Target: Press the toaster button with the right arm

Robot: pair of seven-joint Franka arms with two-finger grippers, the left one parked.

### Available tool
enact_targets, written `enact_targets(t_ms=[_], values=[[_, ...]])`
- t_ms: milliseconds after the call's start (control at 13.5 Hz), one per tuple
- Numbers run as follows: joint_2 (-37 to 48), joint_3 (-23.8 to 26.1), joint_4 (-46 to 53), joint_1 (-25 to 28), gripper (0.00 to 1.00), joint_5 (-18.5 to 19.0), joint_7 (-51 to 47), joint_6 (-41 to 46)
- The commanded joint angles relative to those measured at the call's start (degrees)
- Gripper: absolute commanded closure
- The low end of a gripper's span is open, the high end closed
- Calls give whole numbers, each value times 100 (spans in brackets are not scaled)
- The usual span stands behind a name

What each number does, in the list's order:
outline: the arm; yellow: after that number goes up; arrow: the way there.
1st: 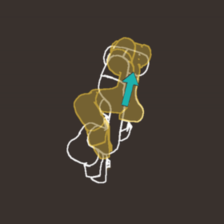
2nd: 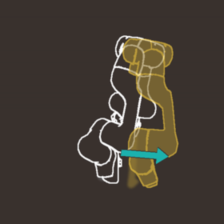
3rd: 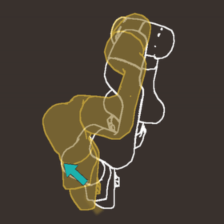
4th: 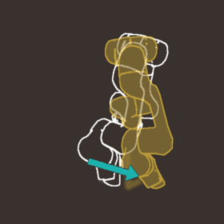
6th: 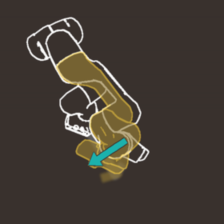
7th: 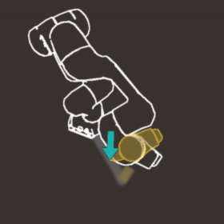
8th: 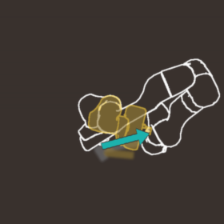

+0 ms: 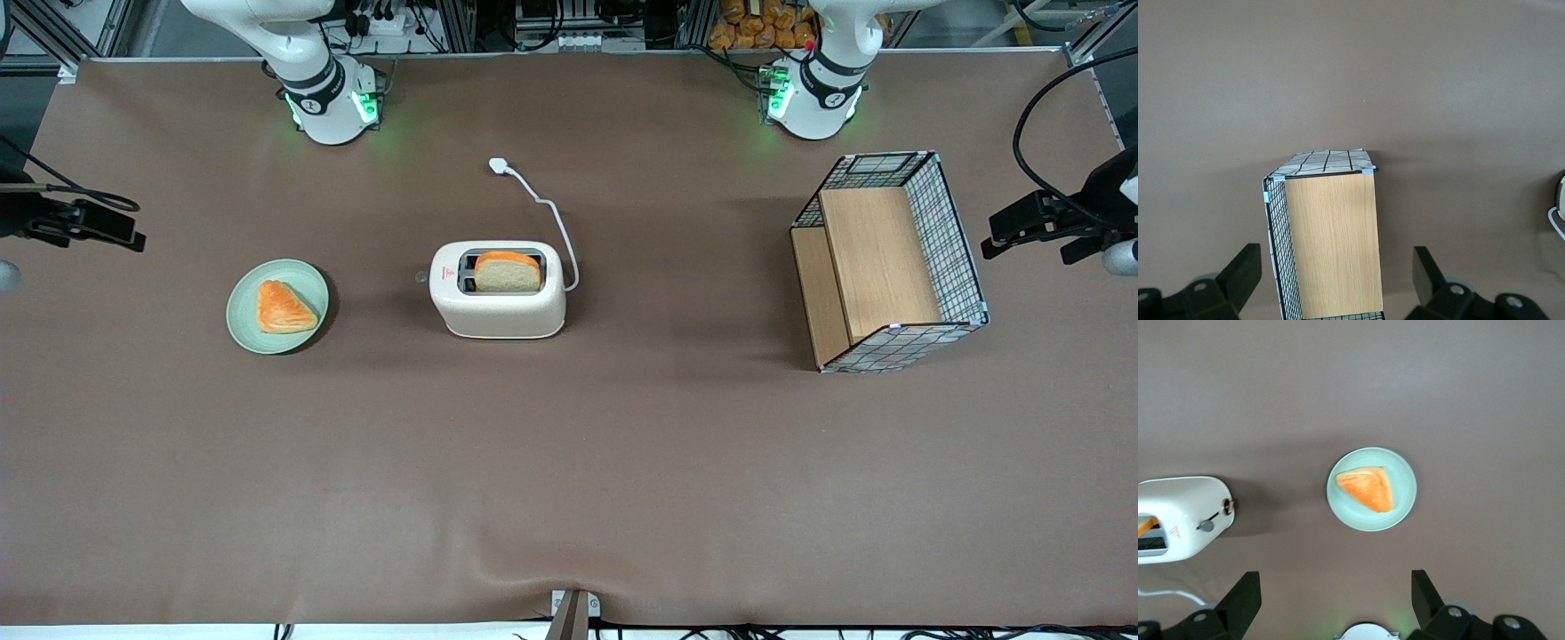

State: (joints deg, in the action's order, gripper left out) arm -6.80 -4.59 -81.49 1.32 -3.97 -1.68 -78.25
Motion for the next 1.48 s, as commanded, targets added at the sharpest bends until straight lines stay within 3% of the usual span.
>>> enact_targets(t_ms=[0, 443, 665, 813, 887, 961, 1182, 1256, 1404], values=[[-207, -16, 177, -17, 0, -506, -95, 380], [-278, -16, -138, 500, 0, -674, -552, 319], [-349, -16, -490, 659, 0, -1402, -543, 126], [-593, -16, -526, 991, 0, -1527, -543, -84], [-699, -16, -674, 1159, 11, -1545, -543, -120], [-700, -16, -841, 1343, 43, -1536, -543, -320], [-700, -16, -1245, 1695, 95, -1545, -544, -709], [-709, -16, -1377, 1862, 100, -1545, -535, -831], [-648, -25, -1825, 2065, 100, -1527, -526, -1348]])
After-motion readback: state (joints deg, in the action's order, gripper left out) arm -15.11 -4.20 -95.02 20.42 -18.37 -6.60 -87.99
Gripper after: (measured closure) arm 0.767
